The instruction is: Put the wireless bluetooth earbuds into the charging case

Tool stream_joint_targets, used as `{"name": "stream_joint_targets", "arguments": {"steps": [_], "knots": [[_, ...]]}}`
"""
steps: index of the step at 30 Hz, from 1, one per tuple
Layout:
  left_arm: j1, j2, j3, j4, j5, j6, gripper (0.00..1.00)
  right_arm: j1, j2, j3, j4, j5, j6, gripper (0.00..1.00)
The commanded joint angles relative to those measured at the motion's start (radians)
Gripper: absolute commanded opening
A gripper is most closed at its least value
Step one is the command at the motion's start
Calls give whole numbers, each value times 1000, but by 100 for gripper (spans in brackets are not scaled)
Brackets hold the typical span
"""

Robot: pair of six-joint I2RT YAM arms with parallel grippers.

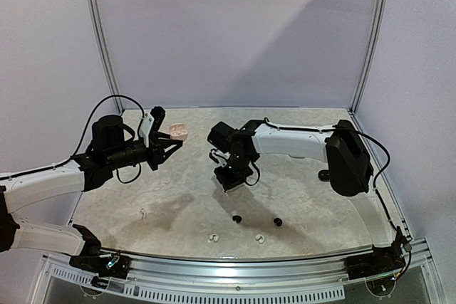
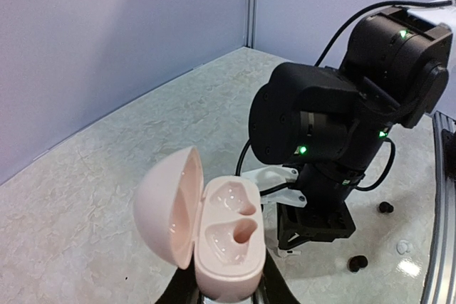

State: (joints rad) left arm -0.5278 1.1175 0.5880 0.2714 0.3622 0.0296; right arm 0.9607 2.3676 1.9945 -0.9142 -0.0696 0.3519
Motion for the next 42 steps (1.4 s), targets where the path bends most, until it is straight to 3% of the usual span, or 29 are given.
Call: {"name": "stream_joint_targets", "arguments": {"steps": [1,15,34,42], "knots": [[-14,7,20,-4,4,11,0,-7,16,-14,23,-35,-14,14],[-14,7,16,-6,4,16,0,-2,16,-21,48,-75,-14,16],[-14,2,9,-6,4,20,0,20,23,-17,77,-101,-33,27],[-14,1,8,-6,3,22,0,26,46,-16,78,-96,-37,26]]}}
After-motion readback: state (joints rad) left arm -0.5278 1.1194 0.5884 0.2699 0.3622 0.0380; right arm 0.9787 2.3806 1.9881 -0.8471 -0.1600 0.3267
